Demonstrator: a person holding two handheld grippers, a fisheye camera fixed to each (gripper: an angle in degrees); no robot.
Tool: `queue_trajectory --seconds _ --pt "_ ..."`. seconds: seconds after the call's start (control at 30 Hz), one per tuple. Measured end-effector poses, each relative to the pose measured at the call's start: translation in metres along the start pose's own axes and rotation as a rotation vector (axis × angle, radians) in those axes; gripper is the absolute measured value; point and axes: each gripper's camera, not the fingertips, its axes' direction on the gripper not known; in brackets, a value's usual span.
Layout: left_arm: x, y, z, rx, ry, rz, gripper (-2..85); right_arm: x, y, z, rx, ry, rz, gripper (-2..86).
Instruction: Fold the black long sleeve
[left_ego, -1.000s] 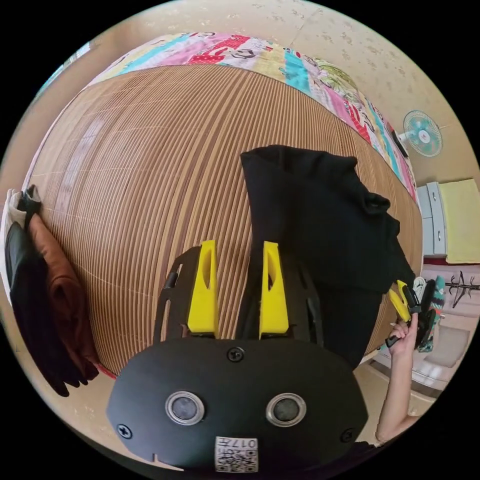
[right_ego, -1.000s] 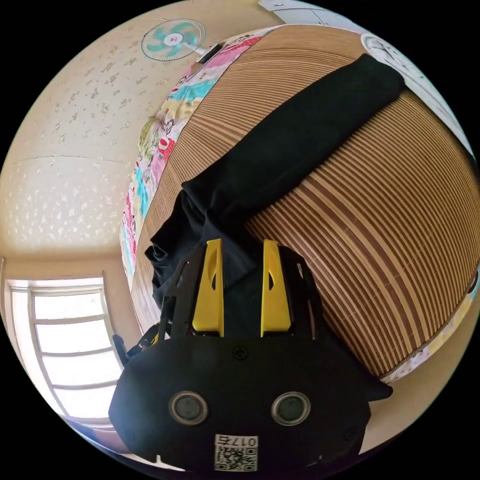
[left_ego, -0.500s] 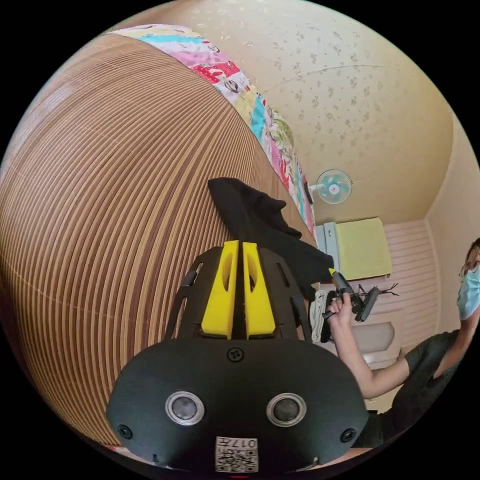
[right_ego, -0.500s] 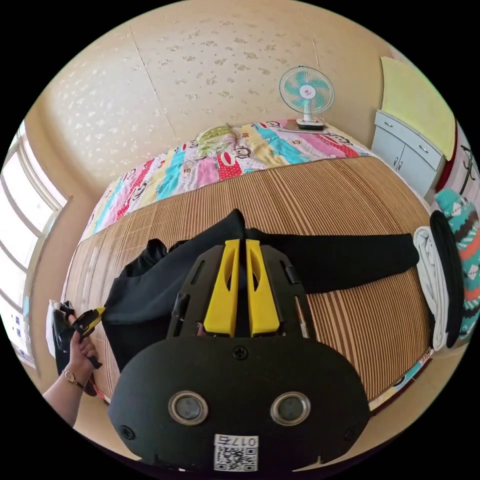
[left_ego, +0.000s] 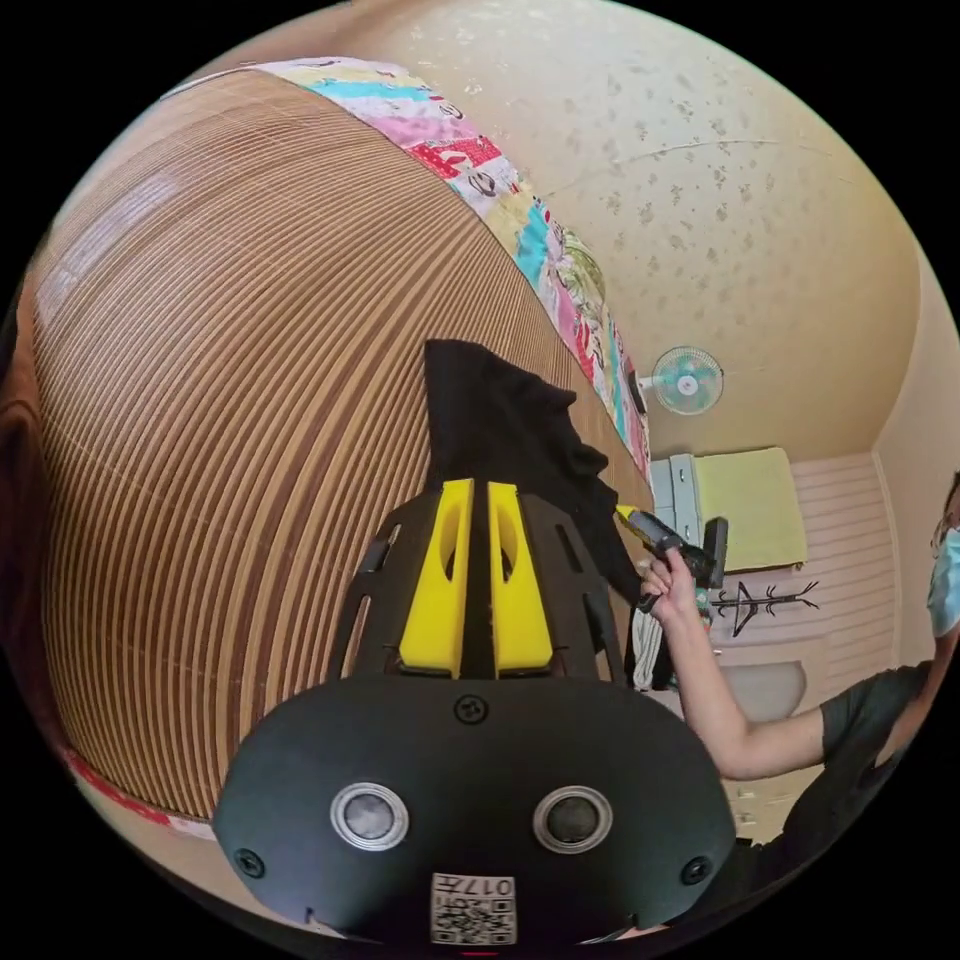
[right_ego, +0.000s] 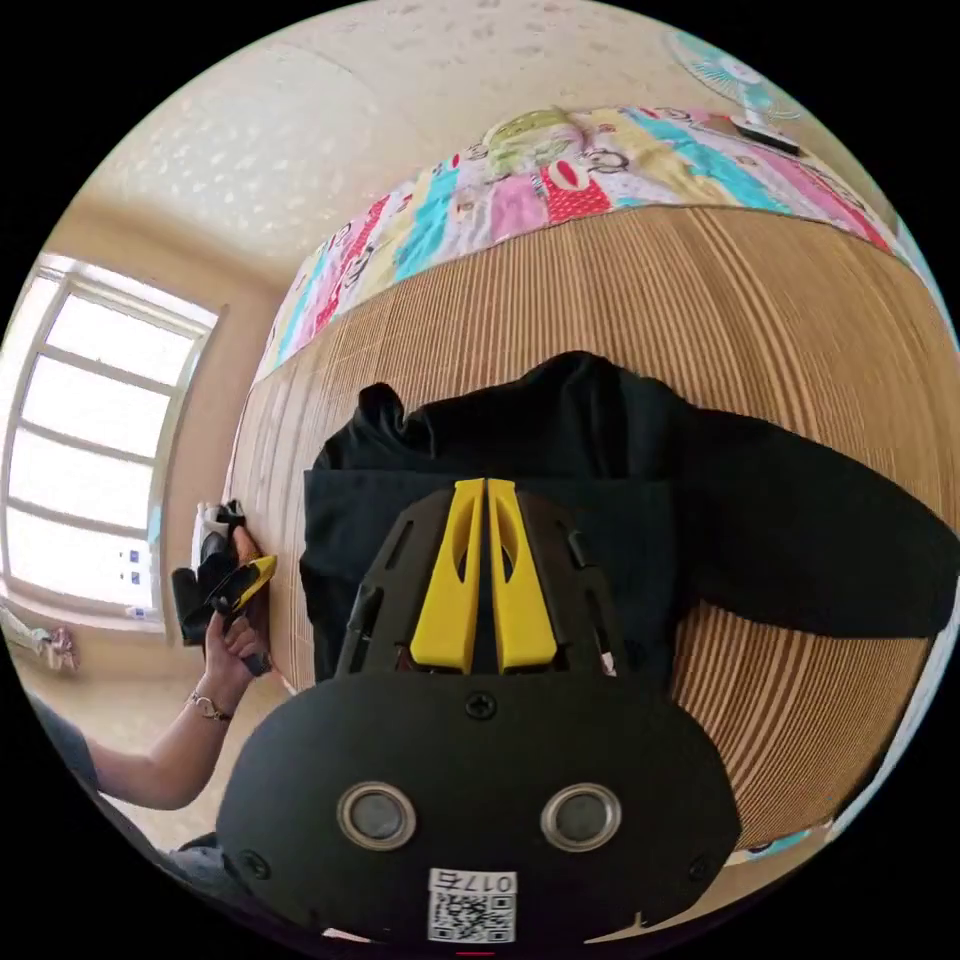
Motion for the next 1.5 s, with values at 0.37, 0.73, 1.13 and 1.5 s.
queue_trajectory --seconds 0.37,0.73,1.13,1.5 --pt "0.048 0.026 0.011 -0.103 -0.037 0.105 -1.0 0.064 0.032 -0.083 0.571 0.118 0.374 1.1" --pt "0.019 0.044 -0.013 -0.171 -0.075 0.123 -1.0 0.257 0.270 -0.148 0.750 0.053 1.130 8.8" --pt "0.068 0.072 0.015 -0.199 -0.106 0.228 -0.9 0.162 0.157 -0.196 0.808 0.277 0.823 3.5" --pt "0.032 0.091 0.001 -0.037 0.009 0.102 10.8 -0.197 0.060 0.039 0.177 0.330 -0.541 4.8"
